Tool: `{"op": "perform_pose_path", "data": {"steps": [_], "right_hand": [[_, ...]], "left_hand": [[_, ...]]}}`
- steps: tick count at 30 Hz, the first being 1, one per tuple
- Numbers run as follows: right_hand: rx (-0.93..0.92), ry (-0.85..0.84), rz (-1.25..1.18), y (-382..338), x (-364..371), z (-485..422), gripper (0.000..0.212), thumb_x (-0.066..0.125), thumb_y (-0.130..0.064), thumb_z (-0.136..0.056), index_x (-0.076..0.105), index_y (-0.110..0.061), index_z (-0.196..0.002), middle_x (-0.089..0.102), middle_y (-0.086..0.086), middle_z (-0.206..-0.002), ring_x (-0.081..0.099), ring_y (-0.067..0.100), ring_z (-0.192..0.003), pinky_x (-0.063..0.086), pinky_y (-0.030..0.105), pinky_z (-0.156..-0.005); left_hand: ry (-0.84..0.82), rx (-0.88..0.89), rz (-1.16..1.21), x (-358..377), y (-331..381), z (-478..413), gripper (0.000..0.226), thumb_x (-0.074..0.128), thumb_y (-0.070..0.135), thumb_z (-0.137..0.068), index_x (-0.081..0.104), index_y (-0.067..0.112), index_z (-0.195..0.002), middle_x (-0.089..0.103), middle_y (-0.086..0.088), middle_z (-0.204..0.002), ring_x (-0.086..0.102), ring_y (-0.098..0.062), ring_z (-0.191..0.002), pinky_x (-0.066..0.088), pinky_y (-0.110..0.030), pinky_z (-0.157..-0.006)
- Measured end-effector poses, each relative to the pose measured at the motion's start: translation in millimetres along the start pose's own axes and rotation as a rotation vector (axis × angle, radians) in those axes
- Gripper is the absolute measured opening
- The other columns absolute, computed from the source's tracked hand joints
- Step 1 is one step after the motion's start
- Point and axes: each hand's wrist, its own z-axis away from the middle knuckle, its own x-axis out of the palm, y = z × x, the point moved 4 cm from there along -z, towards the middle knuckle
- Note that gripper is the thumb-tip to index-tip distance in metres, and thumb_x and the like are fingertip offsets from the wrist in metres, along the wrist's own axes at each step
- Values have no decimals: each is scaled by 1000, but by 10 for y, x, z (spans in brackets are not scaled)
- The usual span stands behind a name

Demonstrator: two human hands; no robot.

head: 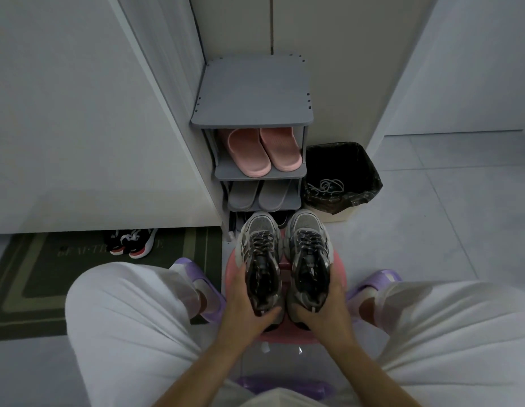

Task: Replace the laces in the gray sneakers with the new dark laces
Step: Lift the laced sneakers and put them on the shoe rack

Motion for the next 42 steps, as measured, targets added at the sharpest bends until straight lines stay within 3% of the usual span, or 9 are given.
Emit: {"op": "perform_pose_path", "data": {"steps": [6,11,13,16,20,27,35,39,42], "right_hand": [[35,238,-138,-62,75,204,84,88,-19,-56,39,-42,-120,48,-39,-106,54,5,-105,44,28,-94],[-4,236,-142,-186,28,213,56,83,-9,-62,52,-47,-88,61,-36,-83,57,-18,-78,40,-1,-62],[-29,244,-123,-242,4,210,58,83,-16,-62,52,-54,-92,64,-29,-83,59,-14,-80,43,3,-64],[-110,229,-145,-402,-64,170,55,82,-30,-61,53,-42,-105,65,-16,-95,63,2,-92,53,30,-79],[-242,225,-184,-735,-233,73,43,81,-20,-63,56,-34,-95,66,-7,-87,65,12,-82,55,42,-72],[-320,290,-267,-1160,-402,-22,54,81,-12,-66,52,-50,-91,63,-22,-86,61,-3,-77,46,9,-63],[-371,336,-279,-1386,-446,77,64,82,-13,-63,49,-58,-93,62,-24,-88,61,5,-85,48,11,-71],[-395,385,-282,-1622,-466,-32,69,83,-30,-59,43,-59,-106,59,-19,-105,56,13,-106,48,32,-90],[-434,384,-298,-1955,-546,-242,68,84,-27,-59,43,-66,-97,59,-24,-97,57,5,-99,46,18,-81]], "left_hand": [[107,59,103,4,119,81,116,87,26,-62,6,59,-139,16,44,-141,23,10,-136,27,-19,-112],[141,51,180,-46,204,81,79,82,25,-69,36,50,-129,55,17,-125,53,-4,-119,47,-36,-100],[128,32,157,-58,195,98,80,81,35,-68,33,50,-131,52,21,-128,51,0,-121,46,-34,-100],[154,27,96,-135,254,96,84,79,49,-63,28,57,-129,50,25,-127,48,6,-119,48,-25,-93],[185,101,86,-322,448,-100,74,79,49,-64,40,44,-127,54,16,-121,53,-5,-117,49,-31,-93],[257,161,-32,-623,818,-373,80,70,59,-60,38,38,-130,53,22,-118,55,-4,-111,52,-33,-84],[316,195,-76,-837,1023,-302,85,68,62,-59,36,37,-133,54,19,-122,54,-7,-113,52,-33,-85],[347,261,-103,-1036,1222,-456,85,71,62,-60,38,32,-133,55,17,-120,55,-7,-110,53,-35,-84],[384,272,-130,-1252,1416,-729,86,71,57,-59,37,33,-133,55,17,-121,55,-8,-110,53,-35,-84]]}}
